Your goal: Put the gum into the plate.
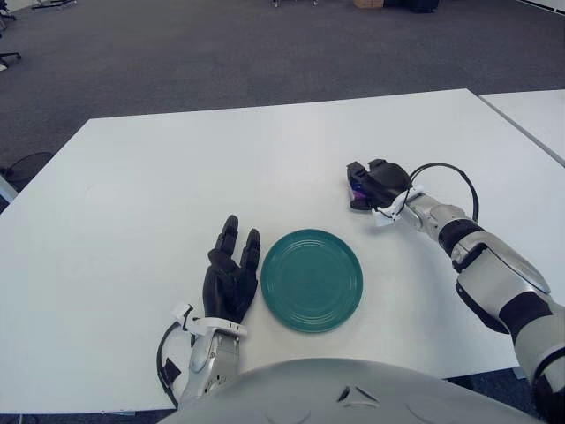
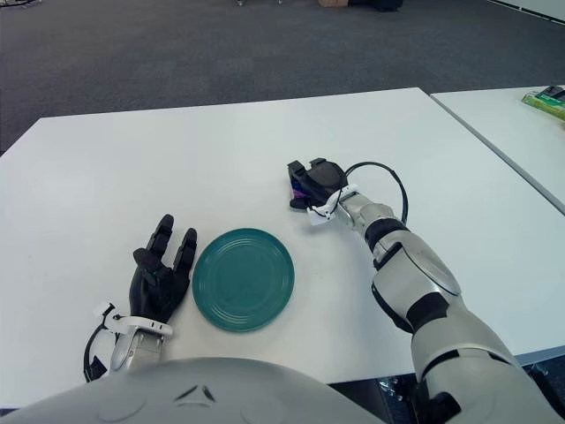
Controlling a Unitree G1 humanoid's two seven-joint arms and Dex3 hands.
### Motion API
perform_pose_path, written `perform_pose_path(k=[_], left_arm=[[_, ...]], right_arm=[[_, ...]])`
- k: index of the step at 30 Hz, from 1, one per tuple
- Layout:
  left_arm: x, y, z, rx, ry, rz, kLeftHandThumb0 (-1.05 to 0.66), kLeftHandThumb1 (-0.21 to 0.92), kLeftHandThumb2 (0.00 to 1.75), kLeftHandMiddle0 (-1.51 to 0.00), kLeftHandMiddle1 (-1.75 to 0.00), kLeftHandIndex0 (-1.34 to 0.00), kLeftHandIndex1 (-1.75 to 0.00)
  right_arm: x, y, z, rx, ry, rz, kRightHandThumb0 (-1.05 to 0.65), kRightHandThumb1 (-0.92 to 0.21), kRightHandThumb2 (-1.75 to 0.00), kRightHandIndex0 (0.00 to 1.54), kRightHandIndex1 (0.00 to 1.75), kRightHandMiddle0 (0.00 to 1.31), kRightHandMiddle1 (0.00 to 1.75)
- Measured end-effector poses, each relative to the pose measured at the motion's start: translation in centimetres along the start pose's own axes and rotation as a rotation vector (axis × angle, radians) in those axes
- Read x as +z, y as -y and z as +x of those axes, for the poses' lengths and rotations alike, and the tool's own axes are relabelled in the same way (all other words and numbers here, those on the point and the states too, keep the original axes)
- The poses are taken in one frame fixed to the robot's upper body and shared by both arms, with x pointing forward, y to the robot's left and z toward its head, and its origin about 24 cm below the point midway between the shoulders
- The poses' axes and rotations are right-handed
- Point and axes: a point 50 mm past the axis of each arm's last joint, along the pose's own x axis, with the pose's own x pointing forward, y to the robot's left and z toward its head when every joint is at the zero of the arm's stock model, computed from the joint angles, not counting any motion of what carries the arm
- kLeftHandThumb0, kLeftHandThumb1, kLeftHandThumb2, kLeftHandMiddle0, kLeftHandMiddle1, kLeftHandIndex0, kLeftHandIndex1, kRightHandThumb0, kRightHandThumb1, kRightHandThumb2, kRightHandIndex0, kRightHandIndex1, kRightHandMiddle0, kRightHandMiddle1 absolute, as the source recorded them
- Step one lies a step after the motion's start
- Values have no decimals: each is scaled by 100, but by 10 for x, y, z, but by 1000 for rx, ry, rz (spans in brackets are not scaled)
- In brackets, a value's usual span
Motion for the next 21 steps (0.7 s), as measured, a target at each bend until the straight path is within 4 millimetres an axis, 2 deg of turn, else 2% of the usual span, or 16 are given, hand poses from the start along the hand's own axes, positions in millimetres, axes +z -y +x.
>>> perform_pose_path(k=[7,11,15,21], left_arm=[[1,1,0,-5,5,19,-105,92,97,-2,0,0,-6],[2,2,1,-14,12,58,-105,92,99,-1,0,0,-5],[3,3,2,-17,25,125,-105,92,100,0,0,0,-4],[5,3,2,-9,48,264,-105,92,101,0,0,0,-1]], right_arm=[[10,55,16,-132,109,-11,-46,-92,-58,99,175,82,175],[21,78,18,-182,164,-30,-45,-91,-54,102,175,87,175],[39,92,15,-200,227,-43,-45,-90,-57,105,175,89,175],[73,97,4,-155,346,-57,-45,-84,-69,107,175,89,175]])
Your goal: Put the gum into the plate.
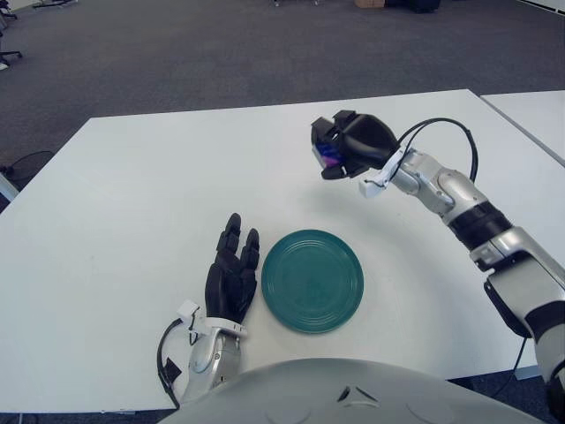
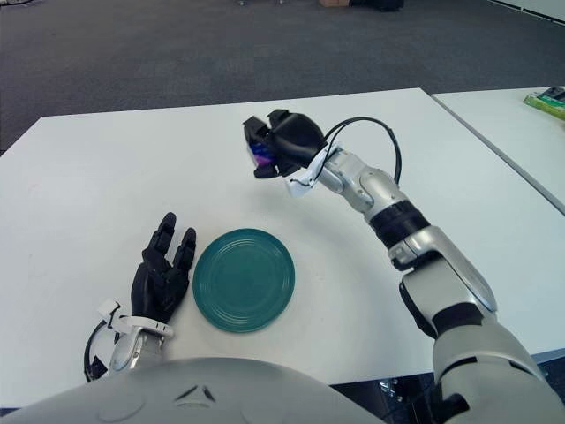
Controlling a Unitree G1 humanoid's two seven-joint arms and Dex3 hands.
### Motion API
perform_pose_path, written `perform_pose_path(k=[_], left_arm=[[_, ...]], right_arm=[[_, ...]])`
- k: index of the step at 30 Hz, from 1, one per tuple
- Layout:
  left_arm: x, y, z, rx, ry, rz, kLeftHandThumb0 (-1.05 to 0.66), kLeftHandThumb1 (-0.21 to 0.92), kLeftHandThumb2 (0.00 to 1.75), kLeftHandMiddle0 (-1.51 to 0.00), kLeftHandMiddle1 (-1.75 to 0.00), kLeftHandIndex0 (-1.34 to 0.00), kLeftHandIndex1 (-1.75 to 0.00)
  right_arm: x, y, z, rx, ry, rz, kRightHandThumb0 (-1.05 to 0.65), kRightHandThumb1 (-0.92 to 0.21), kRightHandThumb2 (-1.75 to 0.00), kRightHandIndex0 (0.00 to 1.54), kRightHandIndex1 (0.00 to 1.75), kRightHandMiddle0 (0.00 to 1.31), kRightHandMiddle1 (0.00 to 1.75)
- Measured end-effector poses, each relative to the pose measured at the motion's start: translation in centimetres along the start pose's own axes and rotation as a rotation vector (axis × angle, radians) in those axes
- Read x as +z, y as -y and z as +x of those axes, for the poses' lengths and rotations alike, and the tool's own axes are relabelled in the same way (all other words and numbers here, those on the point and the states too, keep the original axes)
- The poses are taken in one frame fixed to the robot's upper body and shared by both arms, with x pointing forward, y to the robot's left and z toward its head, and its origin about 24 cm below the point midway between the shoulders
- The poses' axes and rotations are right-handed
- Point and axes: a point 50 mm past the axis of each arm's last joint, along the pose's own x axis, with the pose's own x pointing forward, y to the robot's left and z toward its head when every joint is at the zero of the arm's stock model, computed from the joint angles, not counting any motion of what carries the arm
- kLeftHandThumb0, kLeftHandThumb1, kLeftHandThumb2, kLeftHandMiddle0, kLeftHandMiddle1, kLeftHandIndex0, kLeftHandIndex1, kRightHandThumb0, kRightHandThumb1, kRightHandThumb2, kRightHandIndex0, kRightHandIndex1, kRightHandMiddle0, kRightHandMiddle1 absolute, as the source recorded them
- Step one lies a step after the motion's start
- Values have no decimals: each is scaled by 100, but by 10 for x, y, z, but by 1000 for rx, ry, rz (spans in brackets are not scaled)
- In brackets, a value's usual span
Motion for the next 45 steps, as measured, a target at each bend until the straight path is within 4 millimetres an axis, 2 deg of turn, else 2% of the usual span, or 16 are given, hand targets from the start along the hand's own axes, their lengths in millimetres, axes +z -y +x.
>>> perform_pose_path(k=[8,10,13,17,24,33,37,45], left_arm=[[2,-1,-1,20,19,123,-105,92,103,0,0,0,-1],[1,-1,-2,26,17,141,-105,92,104,0,0,0,-1],[1,-2,-3,28,9,154,-105,92,104,0,0,0,0],[1,-2,-5,26,5,131,-105,92,103,0,0,0,0],[0,-3,-6,15,13,94,-105,92,100,0,0,0,0],[0,1,-7,2,18,64,-105,92,101,0,0,0,0],[1,5,-7,-13,30,71,-105,92,102,0,0,0,0],[5,7,-12,-7,40,167,-105,92,102,0,0,0,0]], right_arm=[[56,7,-5,127,190,-21,-45,-82,-73,101,175,80,175],[70,10,-8,169,244,-26,-44,-62,-96,98,175,62,175],[90,16,-14,223,329,0,-44,-52,-107,97,175,54,175],[107,21,-23,263,413,23,-43,-49,-110,97,175,50,175],[122,25,-38,332,444,104,-43,-50,-109,101,175,48,175],[126,32,-45,423,416,235,-39,-65,-88,93,175,37,175],[125,25,-46,453,389,238,-38,-71,-81,90,175,33,175],[130,0,-48,484,408,191,-38,-73,-77,92,175,31,175]])
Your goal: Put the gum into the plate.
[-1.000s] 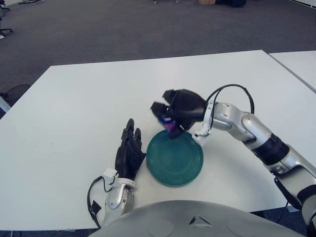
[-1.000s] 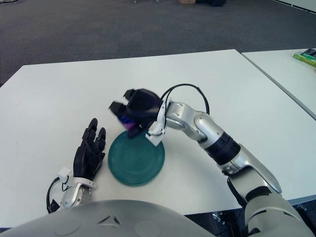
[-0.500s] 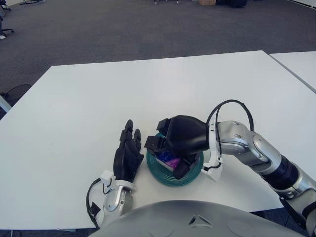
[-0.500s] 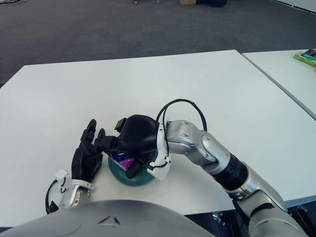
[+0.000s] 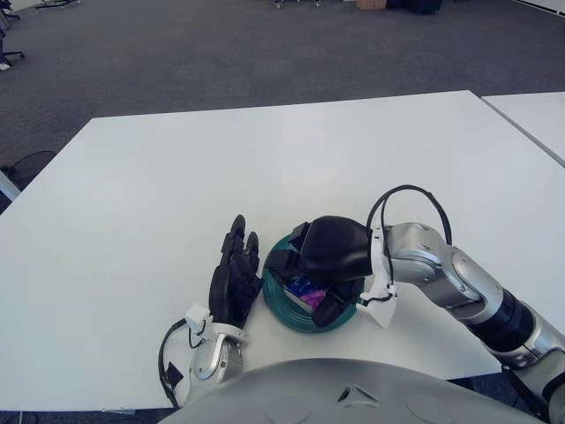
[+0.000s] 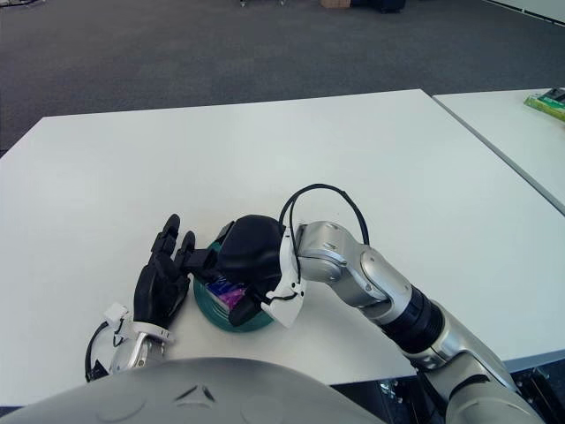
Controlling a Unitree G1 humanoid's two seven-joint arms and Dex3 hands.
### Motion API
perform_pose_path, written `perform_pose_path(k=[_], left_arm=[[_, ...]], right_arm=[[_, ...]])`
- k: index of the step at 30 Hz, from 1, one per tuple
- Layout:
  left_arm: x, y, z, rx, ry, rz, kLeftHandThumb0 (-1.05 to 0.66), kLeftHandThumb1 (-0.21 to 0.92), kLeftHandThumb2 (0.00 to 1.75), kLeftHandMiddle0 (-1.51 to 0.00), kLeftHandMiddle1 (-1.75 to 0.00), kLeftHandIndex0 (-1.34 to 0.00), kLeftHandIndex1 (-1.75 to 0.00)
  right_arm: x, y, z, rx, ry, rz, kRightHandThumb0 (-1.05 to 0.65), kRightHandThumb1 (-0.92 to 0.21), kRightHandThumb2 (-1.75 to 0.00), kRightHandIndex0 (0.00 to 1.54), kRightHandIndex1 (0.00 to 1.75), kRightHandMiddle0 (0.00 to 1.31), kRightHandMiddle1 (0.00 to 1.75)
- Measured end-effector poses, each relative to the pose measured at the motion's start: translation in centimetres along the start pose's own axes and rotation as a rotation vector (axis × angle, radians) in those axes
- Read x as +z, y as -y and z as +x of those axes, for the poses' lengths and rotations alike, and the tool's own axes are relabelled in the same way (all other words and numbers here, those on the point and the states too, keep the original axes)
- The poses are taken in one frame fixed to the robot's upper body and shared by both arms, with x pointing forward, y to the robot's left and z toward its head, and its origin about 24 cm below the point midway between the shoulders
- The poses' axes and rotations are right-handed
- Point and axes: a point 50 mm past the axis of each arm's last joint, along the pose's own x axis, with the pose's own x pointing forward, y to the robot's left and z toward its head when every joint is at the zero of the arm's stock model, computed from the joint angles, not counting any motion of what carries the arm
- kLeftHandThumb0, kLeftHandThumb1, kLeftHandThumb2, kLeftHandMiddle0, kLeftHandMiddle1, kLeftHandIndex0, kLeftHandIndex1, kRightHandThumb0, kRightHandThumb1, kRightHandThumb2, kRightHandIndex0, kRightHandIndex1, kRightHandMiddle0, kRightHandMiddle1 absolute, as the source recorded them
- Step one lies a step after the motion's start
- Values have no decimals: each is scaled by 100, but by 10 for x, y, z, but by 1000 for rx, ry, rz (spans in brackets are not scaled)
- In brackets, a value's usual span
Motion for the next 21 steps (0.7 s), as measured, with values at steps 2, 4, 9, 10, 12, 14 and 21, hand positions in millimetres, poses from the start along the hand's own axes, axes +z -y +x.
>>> perform_pose_path(k=[2,4,9,10,12,14,21], left_arm=[[1,0,-1,1,-3,16,-105,92,103,0,0,0,0],[2,0,-2,2,-8,23,-105,92,103,0,0,0,0],[3,-1,-4,10,-13,24,-105,92,104,0,0,0,0],[3,-1,-4,10,-14,23,-105,92,104,0,0,0,0],[3,-1,-4,11,-15,22,-105,92,105,0,0,0,0],[3,-1,-4,12,-15,20,-105,92,106,0,0,0,0],[3,-1,-4,14,-16,8,-105,92,107,0,0,0,0]], right_arm=[[1,-2,1,-14,11,-22,-38,-73,-78,93,175,32,175],[1,-3,2,-33,20,-31,-38,-72,-79,95,175,32,175],[2,-7,4,-60,33,-47,-38,-71,-81,99,175,33,175],[2,-7,5,-69,38,-49,-38,-70,-81,100,175,33,175],[3,-7,5,-85,46,-54,-38,-70,-82,101,175,33,175],[3,-7,5,-98,46,-64,-38,-70,-82,101,175,33,175],[1,-8,5,-106,44,-84,-37,-78,-70,89,175,29,174]])
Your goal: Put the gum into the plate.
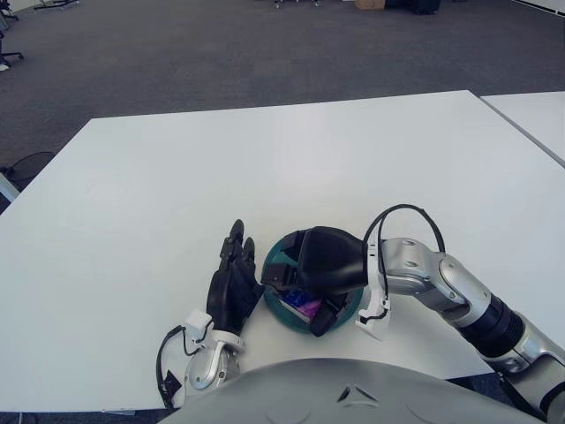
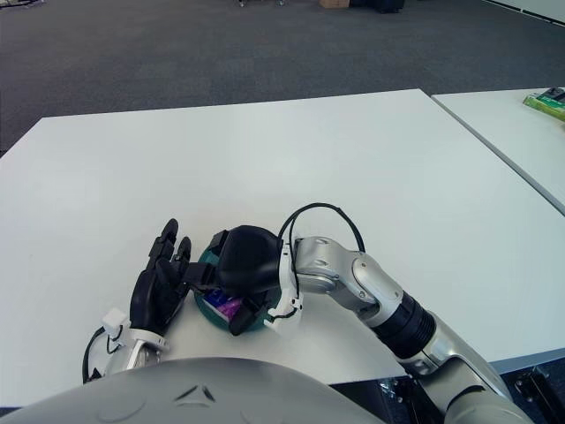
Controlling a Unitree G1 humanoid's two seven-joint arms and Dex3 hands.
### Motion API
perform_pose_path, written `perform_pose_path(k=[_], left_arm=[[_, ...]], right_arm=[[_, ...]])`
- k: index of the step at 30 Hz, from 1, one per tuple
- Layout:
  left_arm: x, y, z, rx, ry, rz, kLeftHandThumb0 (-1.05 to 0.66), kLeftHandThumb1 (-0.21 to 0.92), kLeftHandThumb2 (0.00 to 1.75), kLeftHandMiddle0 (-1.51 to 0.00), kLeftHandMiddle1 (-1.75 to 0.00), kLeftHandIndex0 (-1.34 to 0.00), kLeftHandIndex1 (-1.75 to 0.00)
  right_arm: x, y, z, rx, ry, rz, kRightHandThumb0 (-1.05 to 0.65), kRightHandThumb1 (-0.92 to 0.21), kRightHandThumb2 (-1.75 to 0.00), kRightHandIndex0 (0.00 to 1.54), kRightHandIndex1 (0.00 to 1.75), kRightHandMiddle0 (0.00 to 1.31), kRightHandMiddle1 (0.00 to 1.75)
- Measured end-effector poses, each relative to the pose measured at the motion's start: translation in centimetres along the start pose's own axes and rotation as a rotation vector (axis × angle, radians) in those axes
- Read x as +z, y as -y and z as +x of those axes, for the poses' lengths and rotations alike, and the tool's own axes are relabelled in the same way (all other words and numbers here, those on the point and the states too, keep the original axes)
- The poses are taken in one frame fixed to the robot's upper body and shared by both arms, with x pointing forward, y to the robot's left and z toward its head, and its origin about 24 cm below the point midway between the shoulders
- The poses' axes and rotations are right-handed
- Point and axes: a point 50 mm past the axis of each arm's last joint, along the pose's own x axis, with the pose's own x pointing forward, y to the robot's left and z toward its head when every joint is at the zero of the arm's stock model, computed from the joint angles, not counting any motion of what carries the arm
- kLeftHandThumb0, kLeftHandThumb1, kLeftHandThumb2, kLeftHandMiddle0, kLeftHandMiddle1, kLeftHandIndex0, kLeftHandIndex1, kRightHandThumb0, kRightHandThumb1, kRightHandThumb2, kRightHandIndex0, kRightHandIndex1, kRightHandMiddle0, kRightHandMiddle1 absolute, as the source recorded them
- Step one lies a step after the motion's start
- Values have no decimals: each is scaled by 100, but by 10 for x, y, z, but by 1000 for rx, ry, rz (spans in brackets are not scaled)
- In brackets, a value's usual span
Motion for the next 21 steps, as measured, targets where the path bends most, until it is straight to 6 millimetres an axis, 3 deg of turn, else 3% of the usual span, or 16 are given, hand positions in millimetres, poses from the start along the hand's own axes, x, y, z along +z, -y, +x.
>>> perform_pose_path(k=[6,9,10,13,17,19,21], left_arm=[[0,0,0,-3,3,-37,-105,92,109,0,0,-1,0],[0,0,0,-7,5,-56,-105,92,109,0,0,-1,0],[0,0,0,-9,5,-62,-105,92,109,0,0,-1,0],[-1,0,0,-16,6,-83,-105,92,109,0,0,-1,-1],[-1,0,0,-19,7,-115,-105,92,109,0,0,-2,-1],[-2,0,-1,-15,8,-136,-105,92,109,-1,0,-3,-2],[-2,-1,-1,-11,7,-150,-105,92,109,-1,0,-4,-2]], right_arm=[[-1,0,-2,-17,3,-24,-36,-90,-53,64,175,21,174],[-2,1,-3,-17,-1,-46,-62,-92,-68,46,175,11,146],[-3,1,-4,-13,-1,-58,-68,-92,-75,40,161,7,128],[-5,2,-7,-3,-10,-78,-79,-92,-87,32,130,3,99],[-8,1,-9,27,-38,-76,-88,-92,-98,31,87,1,74],[-10,1,-10,51,-58,-59,-92,-92,-103,34,48,0,60],[-11,1,-10,76,-78,-28,-96,-92,-107,32,27,0,50]])
